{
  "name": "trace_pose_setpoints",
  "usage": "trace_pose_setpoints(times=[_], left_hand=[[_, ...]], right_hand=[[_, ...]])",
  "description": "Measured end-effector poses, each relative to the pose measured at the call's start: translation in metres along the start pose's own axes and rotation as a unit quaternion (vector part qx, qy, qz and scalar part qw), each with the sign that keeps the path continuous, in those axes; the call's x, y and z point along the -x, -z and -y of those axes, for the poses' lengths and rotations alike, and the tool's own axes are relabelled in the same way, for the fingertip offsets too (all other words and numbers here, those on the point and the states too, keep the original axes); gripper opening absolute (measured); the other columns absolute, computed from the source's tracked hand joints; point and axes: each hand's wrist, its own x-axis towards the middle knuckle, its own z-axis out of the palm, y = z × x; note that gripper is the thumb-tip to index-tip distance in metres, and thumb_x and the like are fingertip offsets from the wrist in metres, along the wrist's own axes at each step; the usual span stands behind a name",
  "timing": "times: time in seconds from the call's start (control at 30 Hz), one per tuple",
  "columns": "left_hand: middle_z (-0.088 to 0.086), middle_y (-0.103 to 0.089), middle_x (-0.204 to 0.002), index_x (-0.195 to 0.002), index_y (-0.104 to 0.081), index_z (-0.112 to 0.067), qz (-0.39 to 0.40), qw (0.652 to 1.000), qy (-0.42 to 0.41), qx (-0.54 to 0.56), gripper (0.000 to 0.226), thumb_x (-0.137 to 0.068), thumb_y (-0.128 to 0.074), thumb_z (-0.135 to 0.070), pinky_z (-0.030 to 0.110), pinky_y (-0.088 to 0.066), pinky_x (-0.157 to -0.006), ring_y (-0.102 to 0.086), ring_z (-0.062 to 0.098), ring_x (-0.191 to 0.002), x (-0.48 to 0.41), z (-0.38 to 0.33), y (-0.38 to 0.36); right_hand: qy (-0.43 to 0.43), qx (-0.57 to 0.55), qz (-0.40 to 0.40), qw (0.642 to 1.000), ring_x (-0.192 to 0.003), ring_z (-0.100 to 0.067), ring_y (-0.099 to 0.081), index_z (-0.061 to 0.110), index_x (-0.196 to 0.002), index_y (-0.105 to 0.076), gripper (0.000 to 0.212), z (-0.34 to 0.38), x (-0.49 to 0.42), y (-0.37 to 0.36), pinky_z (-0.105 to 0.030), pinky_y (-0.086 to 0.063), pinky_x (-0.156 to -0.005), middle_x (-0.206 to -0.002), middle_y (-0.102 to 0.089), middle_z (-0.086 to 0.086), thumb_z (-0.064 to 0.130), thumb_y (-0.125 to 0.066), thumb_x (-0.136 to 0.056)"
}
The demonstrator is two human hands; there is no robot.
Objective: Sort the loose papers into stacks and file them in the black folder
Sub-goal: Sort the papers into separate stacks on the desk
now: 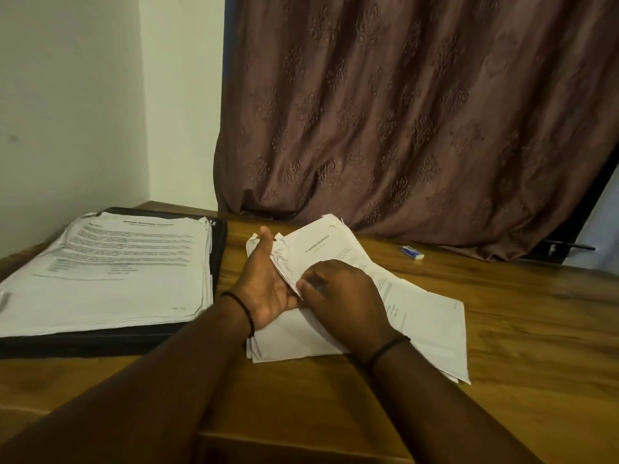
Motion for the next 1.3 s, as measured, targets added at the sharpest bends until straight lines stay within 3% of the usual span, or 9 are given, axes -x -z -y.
trace_pose_setpoints(times=[0.33,0.5,0.63,0.8,0.93,1.0,1.1,1.2,1.3], left_hand=[[0.012,-0.066,-0.125,-0.136,-0.054,-0.013,-0.002,0.999,0.014,0.043,0.064,-0.096,-0.033,-0.06,0.03,-0.056,-0.051,-0.065,0.027,-0.102,0.004,-0.001,-0.001],[0.011,-0.068,-0.123,-0.131,-0.057,-0.017,0.015,0.999,0.018,0.027,0.071,-0.092,-0.027,-0.069,0.054,-0.051,-0.086,-0.065,0.033,-0.108,-0.003,-0.001,0.005],[0.011,-0.07,-0.119,-0.126,-0.06,-0.017,0.007,1.0,0.012,-0.004,0.06,-0.094,-0.037,-0.062,0.059,-0.049,-0.092,-0.065,0.034,-0.109,0.0,-0.001,0.001],[0.013,-0.07,-0.115,-0.13,-0.055,-0.012,-0.03,0.999,-0.001,-0.029,0.037,-0.101,-0.047,-0.033,0.062,-0.047,-0.096,-0.065,0.035,-0.109,0.001,0.001,0.002],[0.014,-0.07,-0.117,-0.126,-0.057,-0.014,-0.019,0.999,-0.01,-0.03,0.047,-0.1,-0.038,-0.047,0.061,-0.046,-0.097,-0.065,0.036,-0.11,0.001,0.001,0.003],[0.014,-0.068,-0.12,-0.127,-0.057,-0.016,-0.006,1.0,-0.005,-0.023,0.059,-0.097,-0.031,-0.059,0.061,-0.045,-0.099,-0.064,0.037,-0.112,-0.001,0.002,0.006],[0.015,-0.066,-0.123,-0.129,-0.055,-0.017,-0.007,1.0,-0.001,-0.015,0.065,-0.096,-0.024,-0.063,0.061,-0.044,-0.099,-0.062,0.039,-0.114,-0.002,0.002,0.007],[0.014,-0.069,-0.116,-0.122,-0.058,-0.017,-0.016,1.0,-0.003,-0.01,0.06,-0.098,-0.024,-0.061,0.057,-0.05,-0.088,-0.064,0.038,-0.108,0.001,0.002,0.006],[0.013,-0.07,-0.116,-0.121,-0.059,-0.015,-0.016,1.0,0.0,0.004,0.059,-0.099,-0.026,-0.058,0.052,-0.052,-0.086,-0.071,0.031,-0.095,0.003,0.001,0.006]], right_hand=[[0.0,0.023,-0.006,1.0,-0.094,-0.01,-0.063,0.026,-0.116,-0.069,0.039,0.01,0.004,0.001,-0.026,-0.053,-0.083,-0.113,-0.07,0.008,0.054,-0.052,-0.095],[-0.024,0.016,-0.013,0.999,-0.083,-0.011,-0.063,0.024,-0.104,-0.072,0.027,0.009,0.003,-0.003,-0.028,-0.054,-0.08,-0.102,-0.072,0.006,0.042,-0.051,-0.098],[-0.112,-0.064,-0.078,0.989,-0.072,-0.01,-0.061,0.024,-0.095,-0.059,0.01,0.01,0.0,-0.003,-0.031,-0.057,-0.07,-0.09,-0.068,0.004,0.033,-0.054,-0.098],[-0.181,-0.096,-0.127,0.971,-0.067,-0.01,-0.057,0.025,-0.107,-0.045,0.007,0.006,-0.003,0.003,-0.029,-0.055,-0.061,-0.086,-0.063,0.003,0.027,-0.048,-0.101],[-0.198,-0.113,-0.197,0.953,-0.084,-0.01,-0.059,0.027,-0.129,-0.045,0.03,0.001,-0.002,0.012,-0.027,-0.058,-0.075,-0.1,-0.059,0.007,0.02,-0.049,-0.101],[-0.169,-0.118,-0.241,0.948,-0.094,-0.008,-0.055,0.026,-0.127,-0.053,0.03,-0.003,0.0,0.012,-0.015,-0.052,-0.081,-0.11,-0.061,0.005,0.013,-0.051,-0.099],[-0.102,-0.08,-0.196,0.972,-0.095,0.0,-0.049,0.019,-0.109,-0.07,0.023,-0.005,0.002,0.005,0.003,-0.036,-0.08,-0.118,-0.066,-0.001,0.008,-0.054,-0.098],[-0.044,-0.063,-0.096,0.992,-0.103,-0.004,-0.057,0.017,-0.119,-0.07,0.027,0.003,0.004,0.002,-0.016,-0.046,-0.098,-0.123,-0.067,0.0,0.022,-0.051,-0.1],[-0.034,-0.034,-0.029,0.998,-0.116,-0.01,-0.057,0.022,-0.13,-0.063,0.044,0.008,0.005,0.002,-0.017,-0.038,-0.097,-0.133,-0.062,0.005,0.047,-0.053,-0.097]])
